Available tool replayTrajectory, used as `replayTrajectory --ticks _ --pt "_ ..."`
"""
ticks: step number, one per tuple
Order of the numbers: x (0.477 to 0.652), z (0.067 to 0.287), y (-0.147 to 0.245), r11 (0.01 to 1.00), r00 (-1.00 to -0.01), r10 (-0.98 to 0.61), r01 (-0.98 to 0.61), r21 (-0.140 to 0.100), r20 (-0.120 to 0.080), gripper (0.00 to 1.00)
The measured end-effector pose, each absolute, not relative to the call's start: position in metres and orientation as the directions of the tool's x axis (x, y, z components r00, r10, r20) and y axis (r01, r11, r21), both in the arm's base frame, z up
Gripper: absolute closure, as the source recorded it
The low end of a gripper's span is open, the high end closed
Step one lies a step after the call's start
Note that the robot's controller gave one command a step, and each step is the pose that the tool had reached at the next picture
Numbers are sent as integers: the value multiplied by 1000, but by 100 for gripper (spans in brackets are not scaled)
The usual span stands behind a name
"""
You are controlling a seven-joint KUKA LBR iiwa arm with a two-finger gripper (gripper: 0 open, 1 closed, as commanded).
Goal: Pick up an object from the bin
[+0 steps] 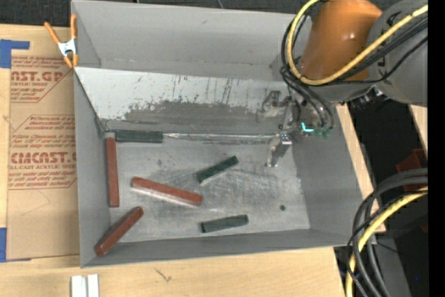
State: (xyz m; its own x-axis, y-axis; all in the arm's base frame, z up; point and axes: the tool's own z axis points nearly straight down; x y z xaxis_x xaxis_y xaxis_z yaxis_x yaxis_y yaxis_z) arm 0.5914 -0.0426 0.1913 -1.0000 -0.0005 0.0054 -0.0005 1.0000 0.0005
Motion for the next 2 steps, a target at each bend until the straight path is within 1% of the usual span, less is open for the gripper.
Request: replayTrajectory --ticks 1,2 --pt "593 196 -42 1000 -1000 -1 -1 0 -2 0" --pt "576 128 -21 1000 -1000 9 9 1 -6 0"
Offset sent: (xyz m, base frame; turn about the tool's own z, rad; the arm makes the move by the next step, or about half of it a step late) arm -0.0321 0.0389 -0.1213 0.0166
